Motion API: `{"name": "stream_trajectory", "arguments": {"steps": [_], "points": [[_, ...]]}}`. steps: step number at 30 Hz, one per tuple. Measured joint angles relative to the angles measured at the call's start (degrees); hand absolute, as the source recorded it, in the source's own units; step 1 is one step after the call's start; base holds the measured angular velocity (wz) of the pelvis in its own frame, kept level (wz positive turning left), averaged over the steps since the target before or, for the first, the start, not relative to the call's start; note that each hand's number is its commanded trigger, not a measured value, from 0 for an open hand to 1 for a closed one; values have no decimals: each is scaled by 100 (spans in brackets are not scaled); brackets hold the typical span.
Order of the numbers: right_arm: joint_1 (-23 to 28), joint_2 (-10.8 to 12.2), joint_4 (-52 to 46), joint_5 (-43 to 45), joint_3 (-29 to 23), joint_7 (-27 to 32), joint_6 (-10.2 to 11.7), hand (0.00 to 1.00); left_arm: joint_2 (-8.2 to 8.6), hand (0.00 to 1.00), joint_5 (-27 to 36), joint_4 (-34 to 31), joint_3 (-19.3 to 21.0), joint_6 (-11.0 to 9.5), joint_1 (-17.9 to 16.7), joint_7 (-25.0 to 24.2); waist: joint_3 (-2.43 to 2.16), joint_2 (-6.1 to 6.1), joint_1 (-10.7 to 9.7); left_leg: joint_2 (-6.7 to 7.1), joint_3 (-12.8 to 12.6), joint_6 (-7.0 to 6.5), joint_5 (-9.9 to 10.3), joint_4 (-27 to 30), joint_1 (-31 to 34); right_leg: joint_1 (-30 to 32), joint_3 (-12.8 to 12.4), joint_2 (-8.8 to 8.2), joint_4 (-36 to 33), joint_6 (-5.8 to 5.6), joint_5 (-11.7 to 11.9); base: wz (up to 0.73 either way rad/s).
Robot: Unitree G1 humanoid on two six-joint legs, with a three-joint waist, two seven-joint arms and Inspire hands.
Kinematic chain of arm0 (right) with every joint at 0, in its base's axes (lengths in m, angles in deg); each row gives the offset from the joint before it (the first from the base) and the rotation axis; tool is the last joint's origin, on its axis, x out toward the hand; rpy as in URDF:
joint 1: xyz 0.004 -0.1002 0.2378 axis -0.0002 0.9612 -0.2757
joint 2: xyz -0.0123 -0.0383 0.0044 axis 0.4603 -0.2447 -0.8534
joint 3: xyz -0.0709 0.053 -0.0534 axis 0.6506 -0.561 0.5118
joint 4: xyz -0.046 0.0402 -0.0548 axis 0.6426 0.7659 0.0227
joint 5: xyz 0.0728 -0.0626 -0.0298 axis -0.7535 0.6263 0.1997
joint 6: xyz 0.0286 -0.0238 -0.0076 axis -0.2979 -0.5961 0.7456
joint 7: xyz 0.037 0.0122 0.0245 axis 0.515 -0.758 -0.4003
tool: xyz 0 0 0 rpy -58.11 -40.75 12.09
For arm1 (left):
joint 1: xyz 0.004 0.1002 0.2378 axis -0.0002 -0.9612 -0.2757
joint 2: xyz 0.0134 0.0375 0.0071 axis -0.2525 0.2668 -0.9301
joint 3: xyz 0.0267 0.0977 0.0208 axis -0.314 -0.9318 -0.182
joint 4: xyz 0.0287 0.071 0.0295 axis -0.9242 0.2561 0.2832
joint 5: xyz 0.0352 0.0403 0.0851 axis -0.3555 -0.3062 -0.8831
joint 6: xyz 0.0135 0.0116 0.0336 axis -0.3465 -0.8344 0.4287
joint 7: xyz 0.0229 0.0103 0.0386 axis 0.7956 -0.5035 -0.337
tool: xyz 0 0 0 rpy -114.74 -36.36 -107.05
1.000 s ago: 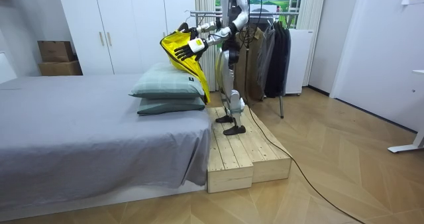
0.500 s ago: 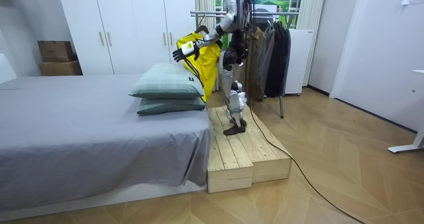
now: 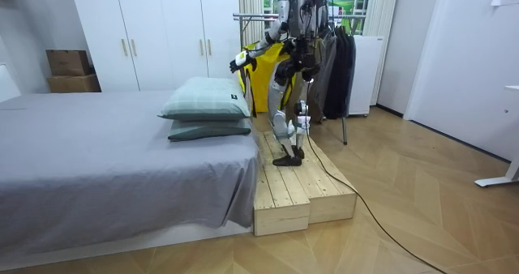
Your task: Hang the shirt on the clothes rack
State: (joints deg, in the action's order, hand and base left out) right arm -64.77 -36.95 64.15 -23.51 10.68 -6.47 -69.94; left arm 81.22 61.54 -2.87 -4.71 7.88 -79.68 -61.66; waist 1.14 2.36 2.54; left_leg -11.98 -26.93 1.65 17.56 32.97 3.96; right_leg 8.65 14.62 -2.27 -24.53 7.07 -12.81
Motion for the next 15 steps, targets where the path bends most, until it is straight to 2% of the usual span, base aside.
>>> {"name": "stream_trajectory", "arguments": {"steps": [1, 2, 3, 4, 5, 6, 7, 8, 9, 10, 11, 15], "points": [[-34, -3, -42, 10, -5, -56, 0, 100, 98, 0, 1, -3, 6, -8, 0, 86, -21, -34, 105, 250, 404, 34, -21, -380, 46, 25, -264, 40, 32, 16, 64, -146], [-31, -11, -86, 17, -5, -77, 0, 100, 149, 0, 7, -3, 7, -14, 0, 117, -35, -57, 106, 360, 616, 76, -49, -603, 47, 25, -362, 59, 55, 29, 96, -130], [-28, -16, -174, 37, 9, -111, 0, 100, 231, 0, 4, 0, 5, -18, -1, 177, -51, -85, 126, 557, 1025, 106, -106, -979, 50, 18, -582, 99, 74, 42, 135, -116], [-30, -13, -224, 35, 18, -109, 1, 100, 282, 0, 1, 0, -8, -28, 4, 216, -70, -109, 107, 679, 1299, 141, -218, -1250, 46, 20, -819, 166, 96, 40, 166, -113], [-29, -12, -254, 36, 17, -108, 1, 100, 293, 0, 0, 0, -10, -39, 5, 219, -82, -129, 99, 691, 1370, 129, -290, -1355, 43, 33, -923, 205, 97, 41, 180, -100], [-16, -21, -337, 34, 11, -107, 1, 100, 293, 0, -2, -1, -11, -65, 12, 220, -106, -171, 69, 701, 1437, 130, -492, -1501, 45, 64, -1082, 296, 98, 33, 193, -84], [25, -53, -436, 25, 1, -99, 0, 100, 292, 0, 5, -2, -28, -67, 21, 276, -139, -223, 5, 699, 1466, 129, -800, -1558, 31, 76, -1210, 403, 150, 12, 220, -72], [24, -56, -452, 21, 3, -99, 0, 100, 283, 0, 13, -1, -34, -68, 22, 337, -147, -232, -55, 676, 1448, 199, -859, -1583, 20, 70, -1255, 448, 196, 5, 244, -51], [38, -51, -522, 13, 2, -99, -4, 100, 261, 0, 17, 0, -42, -68, 35, 432, -128, -183, -155, 686, 1427, 235, -893, -1680, -44, 41, -1335, 463, 301, -22, 302, -36], [80, -70, -653, 13, -6, -100, -11, 100, 260, 0, 33, 6, -56, -68, 34, 506, -127, -178, -223, 690, 1353, 231, -891, -1799, -96, 14, -1426, 499, 418, -49, 365, -48], [139, -79, -795, 13, -7, -100, -36, 100, 259, 0, 141, 7, -74, -63, 34, 569, -126, -170, -231, 686, 1259, 216, -881, -1864, -153, -13, -1534, 531, 515, -72, 411, -41], [277, -106, -1056, 16, -6, -100, -67, 100, 207, 0, 225, 54, -223, -66, 31, 672, -111, -143, -251, 731, 1124, 160, -842, -2038, -382, -168, -1704, 540, 686, -115, 433, -24]]}}
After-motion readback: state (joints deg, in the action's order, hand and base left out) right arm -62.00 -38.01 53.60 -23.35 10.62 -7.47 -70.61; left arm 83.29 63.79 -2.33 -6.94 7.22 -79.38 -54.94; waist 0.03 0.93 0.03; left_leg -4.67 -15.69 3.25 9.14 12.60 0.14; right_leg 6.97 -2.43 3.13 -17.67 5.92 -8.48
